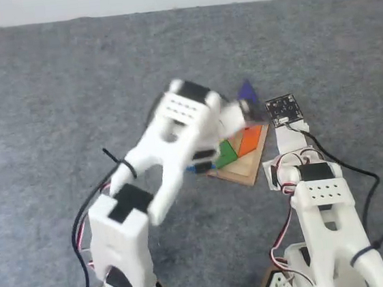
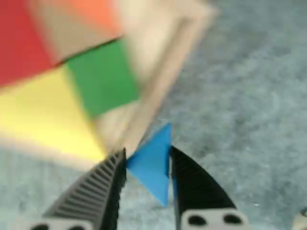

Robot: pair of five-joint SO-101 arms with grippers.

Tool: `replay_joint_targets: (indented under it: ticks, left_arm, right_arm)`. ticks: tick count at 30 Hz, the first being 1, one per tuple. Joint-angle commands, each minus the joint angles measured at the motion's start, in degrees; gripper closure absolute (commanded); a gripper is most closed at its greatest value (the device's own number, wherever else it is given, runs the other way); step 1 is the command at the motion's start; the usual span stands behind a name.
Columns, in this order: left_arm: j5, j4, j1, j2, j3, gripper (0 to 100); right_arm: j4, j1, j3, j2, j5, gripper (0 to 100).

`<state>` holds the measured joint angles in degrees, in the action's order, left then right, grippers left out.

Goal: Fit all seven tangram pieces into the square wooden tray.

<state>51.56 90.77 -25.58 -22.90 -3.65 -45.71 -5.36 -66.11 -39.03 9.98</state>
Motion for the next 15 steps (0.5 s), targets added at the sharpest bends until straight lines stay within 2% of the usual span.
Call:
replay_joint_targets:
  ticks: [1, 6, 15]
  left_arm:
    - [4.0, -5.7, -2.9, 6.9, 5.0, 95]
    - [4.1, -9.9, -2.8, 7.6, 6.5, 95]
    - [9.8, -10.8, -0.6, 7.6, 6.5, 95]
  right_arm:
    - [0.7, 2.9, 0.4, -2.0, -0.1, 79.7]
    - [-3.8, 12.6, 4.5, -2.1, -3.6, 79.7]
    - [-5.2, 15.3, 6.2, -2.1, -4.7, 79.7]
